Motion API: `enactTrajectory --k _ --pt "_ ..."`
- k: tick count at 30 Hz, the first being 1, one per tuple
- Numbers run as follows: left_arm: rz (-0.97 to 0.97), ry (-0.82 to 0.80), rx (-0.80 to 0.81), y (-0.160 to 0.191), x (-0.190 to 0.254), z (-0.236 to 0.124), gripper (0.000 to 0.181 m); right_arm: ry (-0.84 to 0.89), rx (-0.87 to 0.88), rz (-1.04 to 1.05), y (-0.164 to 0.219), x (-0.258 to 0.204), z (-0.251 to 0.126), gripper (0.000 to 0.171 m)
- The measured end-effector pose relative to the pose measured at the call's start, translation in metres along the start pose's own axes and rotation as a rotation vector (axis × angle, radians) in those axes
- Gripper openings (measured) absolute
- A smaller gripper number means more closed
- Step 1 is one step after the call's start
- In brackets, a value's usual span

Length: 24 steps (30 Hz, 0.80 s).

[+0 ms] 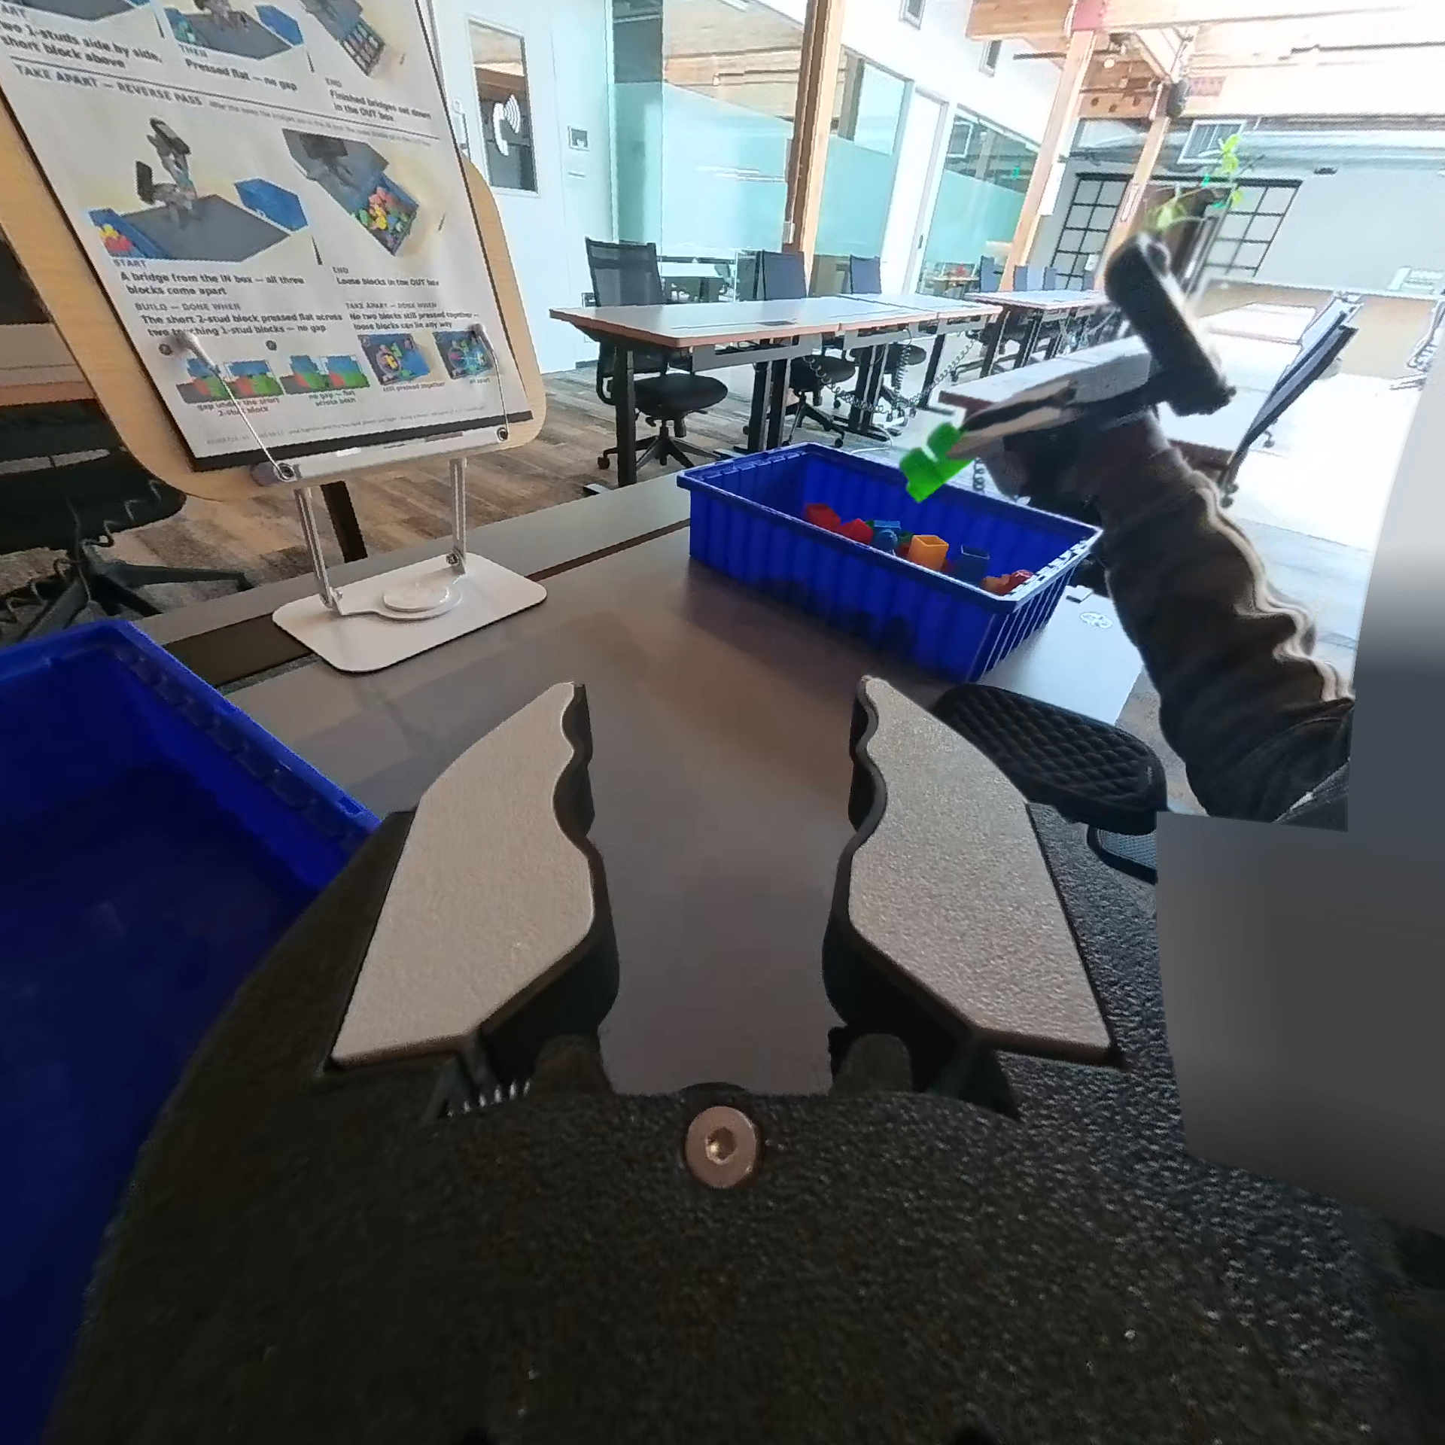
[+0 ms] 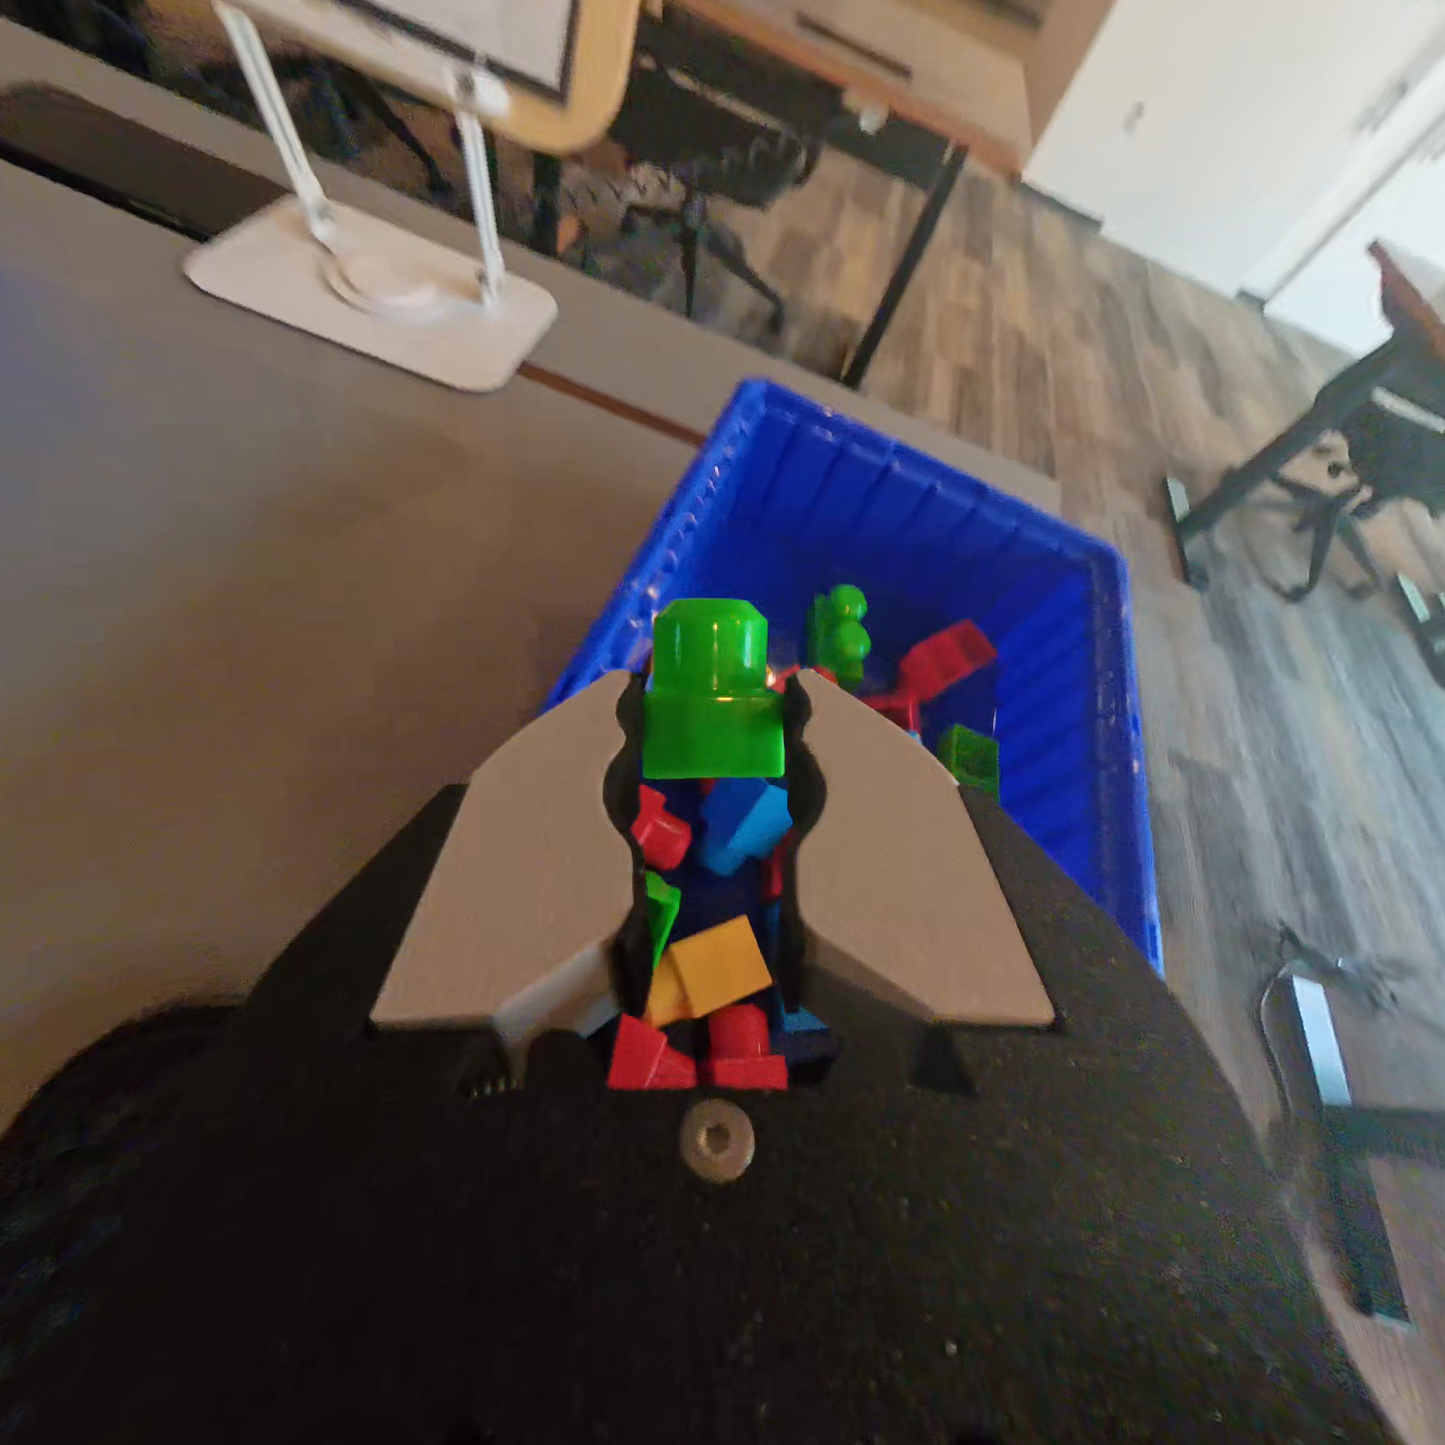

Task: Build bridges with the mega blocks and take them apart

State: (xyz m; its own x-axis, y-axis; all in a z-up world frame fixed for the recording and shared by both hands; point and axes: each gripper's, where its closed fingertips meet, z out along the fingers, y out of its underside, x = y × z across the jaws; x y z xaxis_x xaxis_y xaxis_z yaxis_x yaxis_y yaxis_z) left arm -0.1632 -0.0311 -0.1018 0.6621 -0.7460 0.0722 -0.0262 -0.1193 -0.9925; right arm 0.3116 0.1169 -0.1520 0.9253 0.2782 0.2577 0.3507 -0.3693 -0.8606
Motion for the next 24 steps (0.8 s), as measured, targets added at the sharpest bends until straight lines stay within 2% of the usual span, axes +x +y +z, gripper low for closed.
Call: enactTrajectory --k 7,16,17,19,24 --pt "-0.003 -0.033 -0.030 0.007 -0.003 -0.002 0.062 0.004 -0.144 0.076 0.052 0.011 0.033 0.034" --pt "-0.027 -0.072 -0.054 0.014 -0.015 -0.003 0.062 0.009 -0.222 0.135 0.074 0.018 0.043 0.034" --pt "-0.029 -0.081 -0.059 0.015 -0.017 -0.003 0.062 0.009 -0.228 0.144 0.075 0.018 0.043 0.039" --pt "-0.021 -0.103 -0.074 0.015 -0.020 -0.004 0.062 0.025 -0.238 0.157 0.077 0.021 0.043 0.060" --pt "-0.009 -0.240 -0.178 0.020 -0.043 -0.009 0.063 0.041 -0.239 0.153 0.070 0.018 0.039 0.084"
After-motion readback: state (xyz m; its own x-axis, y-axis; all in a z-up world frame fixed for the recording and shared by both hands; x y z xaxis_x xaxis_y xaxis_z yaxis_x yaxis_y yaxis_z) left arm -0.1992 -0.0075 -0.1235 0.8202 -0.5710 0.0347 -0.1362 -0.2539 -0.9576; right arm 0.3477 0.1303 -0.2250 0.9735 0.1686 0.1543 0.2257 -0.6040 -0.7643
